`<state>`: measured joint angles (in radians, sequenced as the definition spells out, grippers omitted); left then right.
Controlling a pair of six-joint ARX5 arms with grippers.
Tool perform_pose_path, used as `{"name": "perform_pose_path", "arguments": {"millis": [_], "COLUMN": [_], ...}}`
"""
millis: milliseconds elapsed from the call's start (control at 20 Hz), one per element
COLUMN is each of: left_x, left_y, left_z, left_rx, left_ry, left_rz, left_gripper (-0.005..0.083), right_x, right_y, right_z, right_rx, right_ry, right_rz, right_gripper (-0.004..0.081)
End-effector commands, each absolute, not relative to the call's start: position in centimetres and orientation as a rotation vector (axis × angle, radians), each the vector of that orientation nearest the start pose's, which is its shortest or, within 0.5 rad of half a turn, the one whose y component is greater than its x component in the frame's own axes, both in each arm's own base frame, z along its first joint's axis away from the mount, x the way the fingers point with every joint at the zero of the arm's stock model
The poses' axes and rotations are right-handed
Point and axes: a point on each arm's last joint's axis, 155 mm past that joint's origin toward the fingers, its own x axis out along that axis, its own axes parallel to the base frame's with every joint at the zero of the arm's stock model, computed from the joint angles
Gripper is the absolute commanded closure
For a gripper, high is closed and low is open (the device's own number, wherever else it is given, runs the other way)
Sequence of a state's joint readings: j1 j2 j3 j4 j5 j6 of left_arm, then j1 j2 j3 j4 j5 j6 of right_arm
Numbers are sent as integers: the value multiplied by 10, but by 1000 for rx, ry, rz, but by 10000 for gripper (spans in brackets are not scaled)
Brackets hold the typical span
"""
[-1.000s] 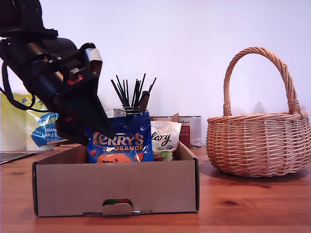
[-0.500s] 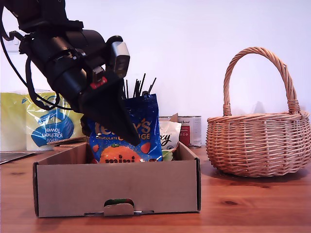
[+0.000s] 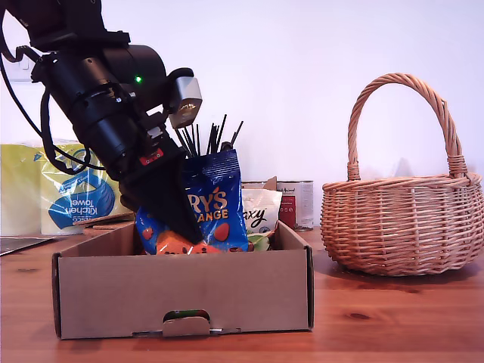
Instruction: Move the bags of Easter eggs from the cardboard box on the left into the woven basket on the right side.
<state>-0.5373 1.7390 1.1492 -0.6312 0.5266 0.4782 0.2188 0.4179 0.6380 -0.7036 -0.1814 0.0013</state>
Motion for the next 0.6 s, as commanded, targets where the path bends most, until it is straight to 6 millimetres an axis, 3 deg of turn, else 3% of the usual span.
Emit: {"name": "perform_pose_path", "arguments": {"millis": [0, 150, 400, 550], "left_x": [284, 293, 317, 332], "left_y": [-280, -287, -313, -336], "left_z": [75, 121, 205, 236], "left_rx": [385, 381, 214, 101], "left_ry": [996, 862, 599, 480], "left_rz": [-1218, -1215, -1182, -1169], "left_gripper": [794, 794, 794, 794], "right_x": [212, 212, 211, 211], "right_y": [83, 83, 83, 83], "right_z": [217, 216, 216, 216], "right_rx": [-11, -11, -11, -11], "right_ry": [458, 460, 460, 461], "right_rz": [402, 402, 402, 402], "right_gripper": [783, 782, 782, 782]}}
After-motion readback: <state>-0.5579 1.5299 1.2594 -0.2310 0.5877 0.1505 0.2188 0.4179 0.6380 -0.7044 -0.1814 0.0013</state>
